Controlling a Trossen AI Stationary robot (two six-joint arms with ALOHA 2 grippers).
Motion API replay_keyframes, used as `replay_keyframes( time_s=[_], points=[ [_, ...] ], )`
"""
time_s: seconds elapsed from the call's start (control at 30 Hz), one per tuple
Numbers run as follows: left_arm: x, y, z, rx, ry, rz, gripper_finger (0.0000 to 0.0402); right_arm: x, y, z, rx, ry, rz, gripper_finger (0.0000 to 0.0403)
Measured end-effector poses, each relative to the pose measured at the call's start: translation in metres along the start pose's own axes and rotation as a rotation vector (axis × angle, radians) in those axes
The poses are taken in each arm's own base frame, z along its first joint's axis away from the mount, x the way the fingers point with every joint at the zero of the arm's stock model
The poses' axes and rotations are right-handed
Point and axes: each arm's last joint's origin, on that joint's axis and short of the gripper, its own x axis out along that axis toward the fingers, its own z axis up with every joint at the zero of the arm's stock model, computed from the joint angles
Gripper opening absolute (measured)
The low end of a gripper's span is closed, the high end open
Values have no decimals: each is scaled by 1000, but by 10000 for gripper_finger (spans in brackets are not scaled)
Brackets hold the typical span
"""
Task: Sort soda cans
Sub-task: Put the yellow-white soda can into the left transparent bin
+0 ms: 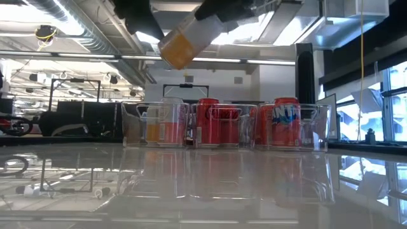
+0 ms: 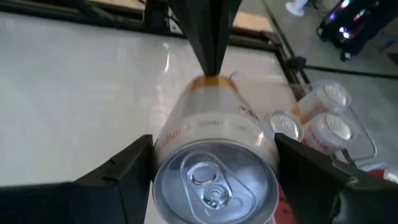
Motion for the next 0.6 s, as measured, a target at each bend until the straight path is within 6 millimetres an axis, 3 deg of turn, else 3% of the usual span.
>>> replay_keyframes(
  time_s=[0.3, 0.6],
  points=[
    [0, -1, 0, 10, -5, 2, 2, 3, 0, 10, 5, -107, -8, 274],
    [0, 0, 0, 13, -1, 7, 2, 25, -4, 10, -3, -152, -29, 252]
  ],
)
